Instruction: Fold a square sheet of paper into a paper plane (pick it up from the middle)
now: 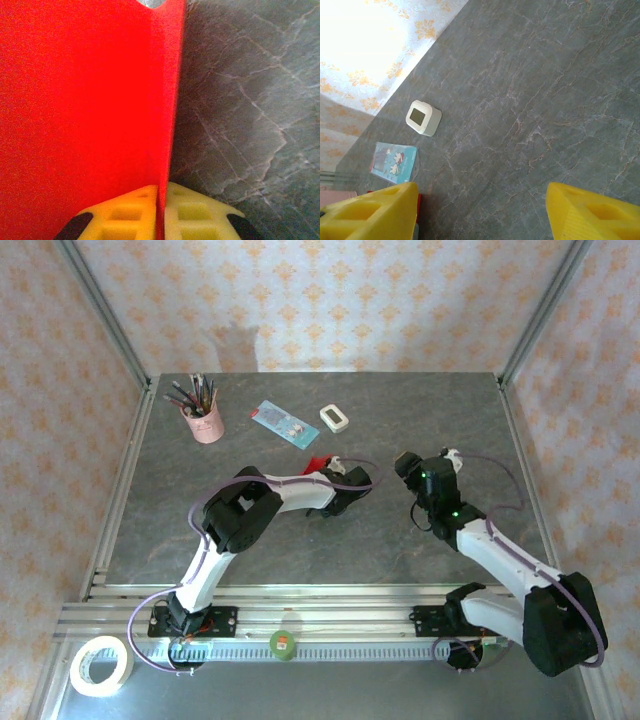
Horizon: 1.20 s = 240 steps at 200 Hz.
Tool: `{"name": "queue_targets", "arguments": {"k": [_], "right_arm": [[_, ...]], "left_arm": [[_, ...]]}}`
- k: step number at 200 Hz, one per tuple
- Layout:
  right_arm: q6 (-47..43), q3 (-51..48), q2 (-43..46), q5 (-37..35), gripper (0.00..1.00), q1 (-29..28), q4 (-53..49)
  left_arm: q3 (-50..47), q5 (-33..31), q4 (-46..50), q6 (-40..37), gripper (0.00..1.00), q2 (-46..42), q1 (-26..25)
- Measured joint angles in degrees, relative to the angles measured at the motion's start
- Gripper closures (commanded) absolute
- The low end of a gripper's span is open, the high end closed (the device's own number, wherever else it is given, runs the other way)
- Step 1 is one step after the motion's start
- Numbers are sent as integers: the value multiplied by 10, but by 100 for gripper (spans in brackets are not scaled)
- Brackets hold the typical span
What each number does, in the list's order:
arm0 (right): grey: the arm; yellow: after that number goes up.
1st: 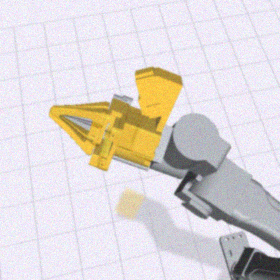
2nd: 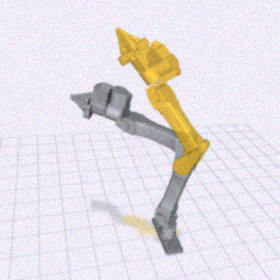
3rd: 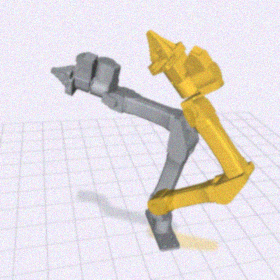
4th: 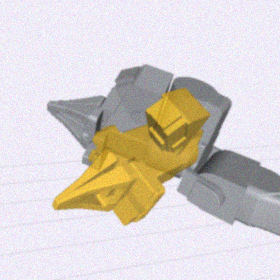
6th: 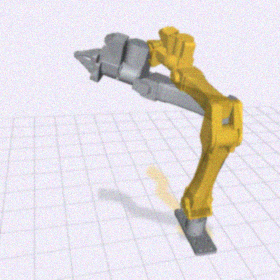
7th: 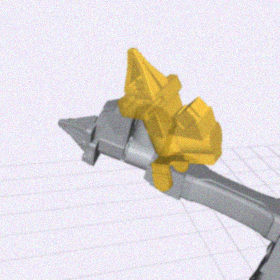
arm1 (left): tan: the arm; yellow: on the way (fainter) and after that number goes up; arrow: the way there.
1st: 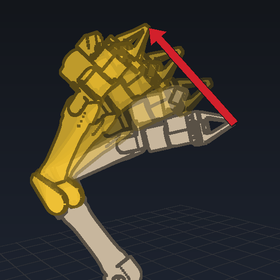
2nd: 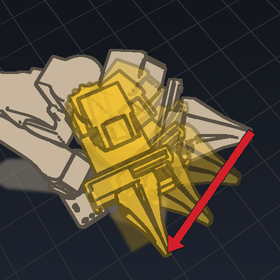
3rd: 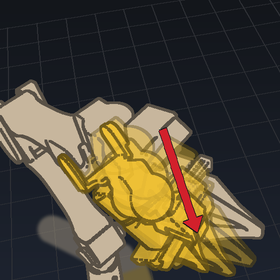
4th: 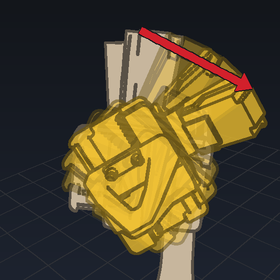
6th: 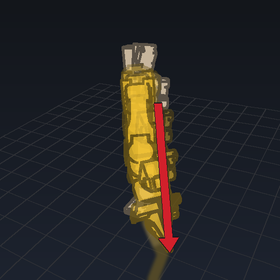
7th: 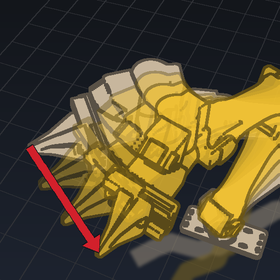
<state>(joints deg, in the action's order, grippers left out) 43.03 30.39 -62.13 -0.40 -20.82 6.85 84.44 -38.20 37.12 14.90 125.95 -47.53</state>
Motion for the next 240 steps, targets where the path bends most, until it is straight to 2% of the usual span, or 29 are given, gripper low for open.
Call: {"name": "queue_targets", "arguments": {"k": [30, 51, 89, 122, 168, 196, 208, 240], "right_arm": [[4, 0, -7, 9, 32, 0, 0], [5, 0, -11, 13, 32, 0, 0], [9, 0, -17, 15, 32, 0, 1], [16, 0, -21, 14, 31, 0, 1], [18, -1, -21, 15, 18, 0, 5], [19, -6, -20, 20, 6, 0, 31], [18, -15, -16, 22, 0, 0, 46], [19, -49, 3, 35, 0, 0, 86]], "left_arm": [[2, 7, 5, 2, 76, -5, 3], [1, 37, 5, 14, 70, -16, 9], [-28, 155, -43, 52, 61, -63, 5], [-69, 247, -88, 91, 57, -110, -8], [-138, 375, -156, 113, 53, -208, -22], [-172, 420, -193, 123, 51, -270, -25], [-187, 435, -209, 128, 51, -294, -17], [-253, 472, -272, 162, 50, -349, 47]]}}
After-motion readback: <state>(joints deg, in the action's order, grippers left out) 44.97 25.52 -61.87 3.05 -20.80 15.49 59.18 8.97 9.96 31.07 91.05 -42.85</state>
